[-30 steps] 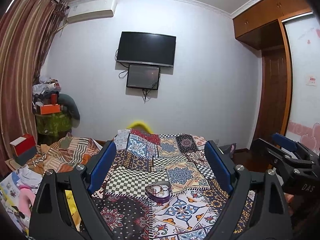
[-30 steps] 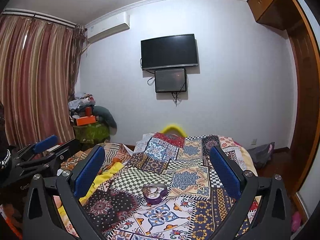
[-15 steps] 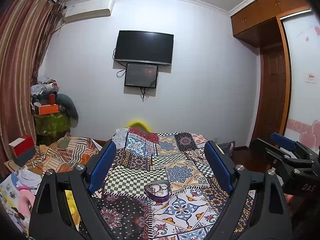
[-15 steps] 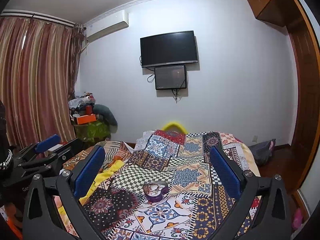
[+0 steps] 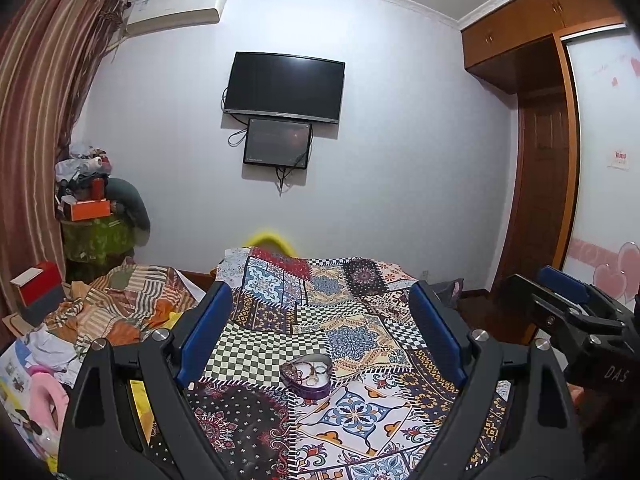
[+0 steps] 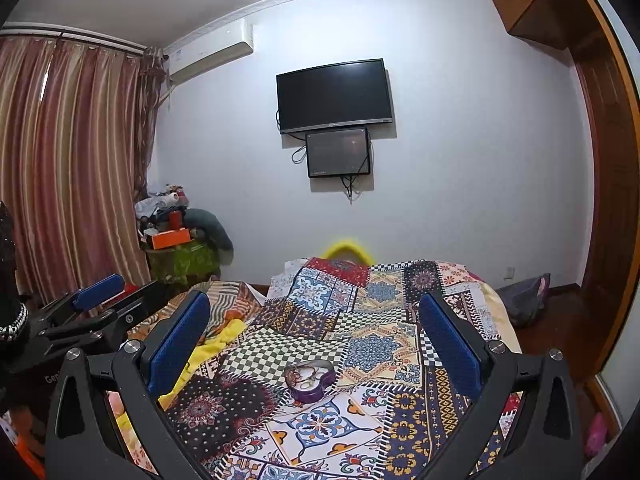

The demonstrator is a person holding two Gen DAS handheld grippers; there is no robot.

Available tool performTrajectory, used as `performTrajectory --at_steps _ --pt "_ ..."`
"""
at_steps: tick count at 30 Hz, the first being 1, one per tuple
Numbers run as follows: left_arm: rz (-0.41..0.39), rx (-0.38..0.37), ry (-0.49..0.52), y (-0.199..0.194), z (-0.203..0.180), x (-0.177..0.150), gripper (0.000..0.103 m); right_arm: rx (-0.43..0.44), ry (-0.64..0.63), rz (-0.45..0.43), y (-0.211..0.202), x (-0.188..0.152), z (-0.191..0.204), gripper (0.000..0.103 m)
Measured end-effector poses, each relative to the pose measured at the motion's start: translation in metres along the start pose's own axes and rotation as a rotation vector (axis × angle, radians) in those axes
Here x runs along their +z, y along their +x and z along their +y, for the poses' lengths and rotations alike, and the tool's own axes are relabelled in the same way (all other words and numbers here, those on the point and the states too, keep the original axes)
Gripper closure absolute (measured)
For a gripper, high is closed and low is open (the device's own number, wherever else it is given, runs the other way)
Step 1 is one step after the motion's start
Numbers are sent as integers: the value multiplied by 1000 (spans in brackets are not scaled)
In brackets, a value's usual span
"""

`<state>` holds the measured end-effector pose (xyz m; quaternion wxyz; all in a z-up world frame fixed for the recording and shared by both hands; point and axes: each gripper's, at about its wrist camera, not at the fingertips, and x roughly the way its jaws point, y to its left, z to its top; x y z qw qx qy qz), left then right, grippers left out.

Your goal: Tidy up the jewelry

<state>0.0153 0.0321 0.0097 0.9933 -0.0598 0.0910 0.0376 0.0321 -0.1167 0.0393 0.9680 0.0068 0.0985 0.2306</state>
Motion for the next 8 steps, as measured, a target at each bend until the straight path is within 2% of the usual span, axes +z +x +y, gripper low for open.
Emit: performTrajectory --at_steps 8 --pt "-5 -11 15 3 -2 -1 13 1 5 5 2 -3 -2 0"
